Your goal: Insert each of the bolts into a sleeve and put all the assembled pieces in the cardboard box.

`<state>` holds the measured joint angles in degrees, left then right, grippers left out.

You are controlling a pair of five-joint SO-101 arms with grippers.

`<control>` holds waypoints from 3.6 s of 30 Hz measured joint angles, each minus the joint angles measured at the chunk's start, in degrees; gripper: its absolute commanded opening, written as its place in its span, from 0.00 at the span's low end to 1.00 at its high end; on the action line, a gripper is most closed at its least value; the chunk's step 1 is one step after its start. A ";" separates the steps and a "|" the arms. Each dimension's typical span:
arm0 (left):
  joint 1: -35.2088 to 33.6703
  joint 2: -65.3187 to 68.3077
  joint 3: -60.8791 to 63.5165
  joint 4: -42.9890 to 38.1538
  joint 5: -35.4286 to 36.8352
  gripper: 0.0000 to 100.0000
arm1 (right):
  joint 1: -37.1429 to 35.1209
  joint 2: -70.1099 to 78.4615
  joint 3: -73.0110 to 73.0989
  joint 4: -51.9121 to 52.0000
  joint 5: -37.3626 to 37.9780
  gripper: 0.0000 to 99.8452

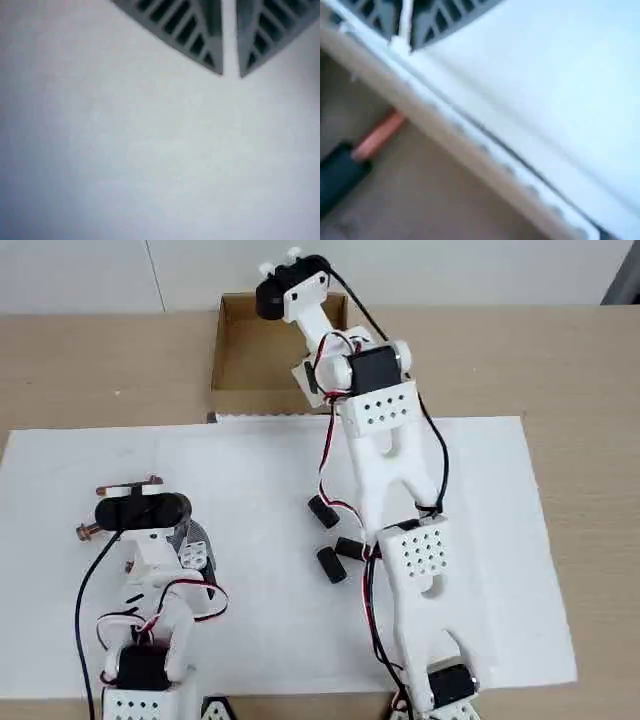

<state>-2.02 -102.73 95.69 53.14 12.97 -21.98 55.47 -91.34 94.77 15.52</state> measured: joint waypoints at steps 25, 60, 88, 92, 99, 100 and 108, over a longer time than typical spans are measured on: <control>0.00 0.00 0.00 0.00 0.00 0.01 | -6.86 -41.76 66.55 1.93 -8.62 0.01; 0.00 0.00 0.00 0.00 0.00 0.01 | -6.95 -26.81 77.45 -8.35 -1.05 0.12; 0.00 0.00 0.00 0.00 0.00 0.01 | -7.03 -44.04 77.63 -0.09 -1.05 0.01; 0.00 0.00 0.00 0.00 0.00 0.01 | -6.68 -52.84 77.71 0.62 -3.96 0.00; 0.00 0.00 0.00 0.00 0.00 0.01 | -0.26 -68.31 80.00 0.97 -10.46 0.00; 0.00 0.00 0.00 0.00 0.00 0.01 | 1.41 -70.24 81.32 0.97 -11.69 0.00; -7.21 0.00 -2.20 0.00 -2.46 0.01 | 12.66 -84.66 97.85 0.97 -16.62 0.00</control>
<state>-9.23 -102.73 93.49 53.14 10.51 -9.32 -29.19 6.51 95.74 -1.10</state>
